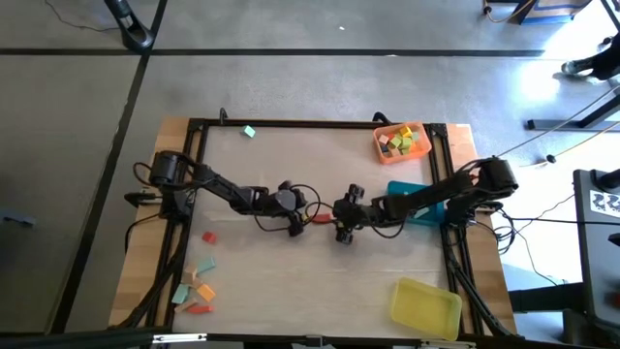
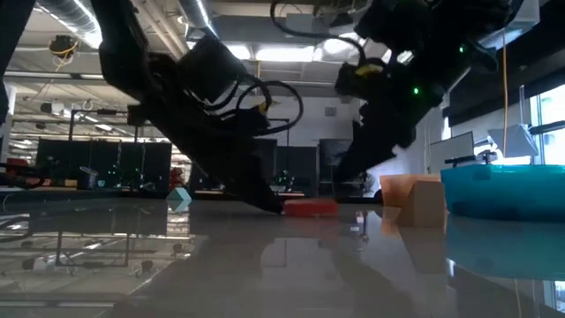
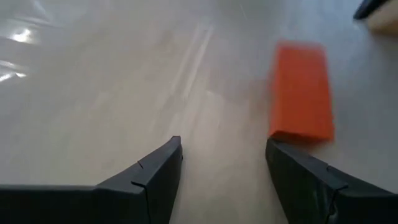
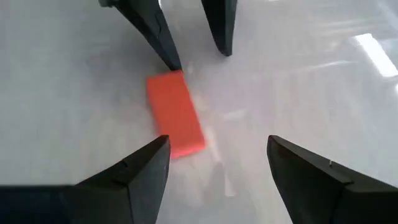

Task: Sort blocks by size
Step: Put the orange rectangular block into the blue bin

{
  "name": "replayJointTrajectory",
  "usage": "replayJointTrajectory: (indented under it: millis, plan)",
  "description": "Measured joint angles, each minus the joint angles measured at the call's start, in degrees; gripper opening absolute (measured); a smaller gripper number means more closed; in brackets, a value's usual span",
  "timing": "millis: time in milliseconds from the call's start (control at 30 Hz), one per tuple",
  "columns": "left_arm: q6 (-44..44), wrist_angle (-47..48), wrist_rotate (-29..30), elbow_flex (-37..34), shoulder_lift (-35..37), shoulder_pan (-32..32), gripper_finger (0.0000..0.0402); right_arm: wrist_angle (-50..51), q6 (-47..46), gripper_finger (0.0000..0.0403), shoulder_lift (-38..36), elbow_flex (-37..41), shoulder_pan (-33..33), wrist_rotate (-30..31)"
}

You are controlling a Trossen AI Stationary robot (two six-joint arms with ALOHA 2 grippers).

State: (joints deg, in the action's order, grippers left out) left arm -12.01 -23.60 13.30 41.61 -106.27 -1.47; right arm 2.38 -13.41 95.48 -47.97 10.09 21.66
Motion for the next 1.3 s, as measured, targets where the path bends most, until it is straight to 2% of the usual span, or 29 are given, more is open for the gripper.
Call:
replayJointTrajectory:
  millis: [233, 467, 667, 833, 1100, 1200, 1300]
  plan:
    - [-0.3, 9.7, 1.0, 0.0, 7.2, -0.3, 0.0221, -3.0, -0.3, 0.0266, 1.3, 0.0, 0.0, -2.9]
    - [-0.4, 17.7, 1.6, 0.0, 9.7, -2.7, 0.0221, -10.0, 13.2, 0.0266, 5.9, 0.0, -1.3, -7.0]
    - [0.2, 17.5, 2.1, 0.0, 9.7, -3.9, 0.0221, -13.3, 20.8, 0.0266, 7.8, 0.0, -6.0, -12.9]
    - [-0.1, 17.3, 2.3, 0.0, 9.7, -3.9, 0.0221, -16.4, 21.8, 0.0266, 9.3, 0.0, -9.8, -24.3]
    - [0.0, 17.2, 2.4, 0.0, 9.8, -3.9, 0.0221, -19.9, 19.3, 0.0264, 13.6, -0.1, -12.0, -29.3]
    - [0.0, 17.2, 2.5, 0.0, 9.8, -4.2, 0.0221, -19.9, 18.1, 0.0243, 13.6, -0.2, -11.0, -28.0]
    - [0.0, 17.2, 2.4, 0.0, 9.8, -4.2, 0.0221, -19.6, 18.0, 0.0195, 13.6, -0.2, -10.0, -25.9]
